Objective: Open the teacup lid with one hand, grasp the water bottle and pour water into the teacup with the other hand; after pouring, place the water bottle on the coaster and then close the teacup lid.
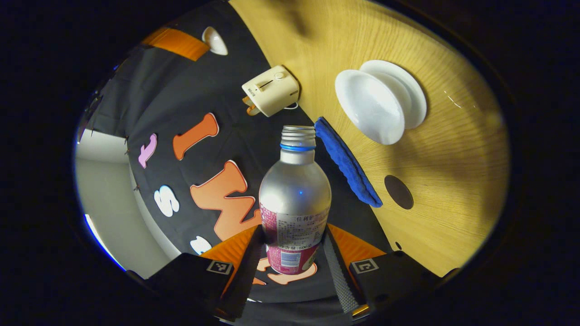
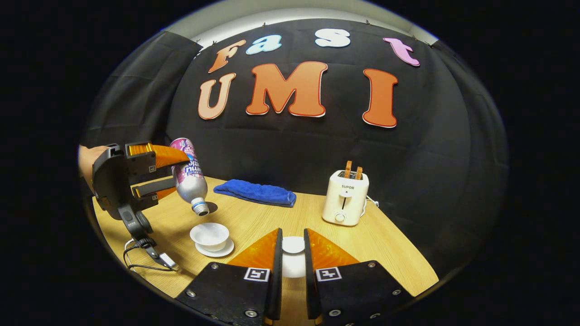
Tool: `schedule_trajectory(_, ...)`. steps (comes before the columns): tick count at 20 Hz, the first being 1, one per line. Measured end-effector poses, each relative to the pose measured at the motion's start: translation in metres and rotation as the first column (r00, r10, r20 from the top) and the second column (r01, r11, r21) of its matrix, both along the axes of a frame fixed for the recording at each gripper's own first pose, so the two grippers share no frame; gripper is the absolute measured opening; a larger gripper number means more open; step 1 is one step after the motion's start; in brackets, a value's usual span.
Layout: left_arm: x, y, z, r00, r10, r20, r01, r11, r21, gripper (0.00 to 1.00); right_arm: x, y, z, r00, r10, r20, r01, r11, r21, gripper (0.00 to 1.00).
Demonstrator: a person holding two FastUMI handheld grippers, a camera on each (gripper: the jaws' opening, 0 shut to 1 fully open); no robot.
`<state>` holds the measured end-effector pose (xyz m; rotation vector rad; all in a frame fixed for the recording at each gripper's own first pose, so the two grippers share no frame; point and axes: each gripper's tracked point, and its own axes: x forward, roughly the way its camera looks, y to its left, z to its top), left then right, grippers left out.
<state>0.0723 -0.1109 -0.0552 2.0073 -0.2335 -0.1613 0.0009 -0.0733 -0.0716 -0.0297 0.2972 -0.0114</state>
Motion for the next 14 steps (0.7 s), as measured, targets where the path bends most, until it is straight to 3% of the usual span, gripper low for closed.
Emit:
schedule_trajectory(2, -0.001, 0.006, 0.014, 0.999, 0.003, 0.041, 0.002, 0.991, -0.134, 0.77, 0.001, 0.001, 0.004, 1.0, -0.004, 0.01, 0.004, 1.0, 0.005, 0.23)
schedule_trajectory(3, 0.001, 0.009, 0.017, 0.998, 0.016, 0.054, -0.004, 0.979, -0.204, 0.83, 0.002, 0.002, 0.005, 1.0, -0.007, 0.014, 0.007, 1.0, 0.014, 0.23)
schedule_trajectory(4, 0.0, 0.013, 0.023, 0.997, 0.027, 0.07, -0.007, 0.961, -0.276, 0.8, 0.003, 0.006, 0.004, 1.0, -0.006, 0.015, 0.006, 1.0, 0.025, 0.23)
schedule_trajectory(6, -0.002, 0.023, 0.038, 0.994, 0.066, 0.092, -0.021, 0.907, -0.421, 0.76, 0.004, 0.013, 0.003, 1.0, 0.007, 0.011, -0.008, 0.999, 0.039, 0.23)
schedule_trajectory(7, -0.006, 0.031, 0.044, 0.991, 0.09, 0.1, -0.028, 0.865, -0.501, 0.75, 0.005, 0.018, 0.003, 1.0, 0.018, 0.01, -0.019, 0.999, 0.047, 0.23)
schedule_trajectory(10, -0.012, 0.042, 0.067, 0.985, 0.135, 0.105, -0.017, 0.688, -0.726, 0.79, 0.008, 0.025, 0.005, 1.0, 0.026, 0.014, -0.027, 0.998, 0.058, 0.23)
schedule_trajectory(12, -0.014, 0.049, 0.078, 0.984, 0.147, 0.096, -0.001, 0.55, -0.835, 0.75, 0.009, 0.03, 0.007, 0.999, 0.032, 0.019, -0.033, 0.998, 0.059, 0.23)
schedule_trajectory(14, -0.01, 0.054, 0.081, 0.987, 0.15, 0.063, -0.002, 0.398, -0.917, 0.79, 0.011, 0.036, 0.012, 0.999, 0.038, 0.03, -0.04, 0.998, 0.057, 0.23)
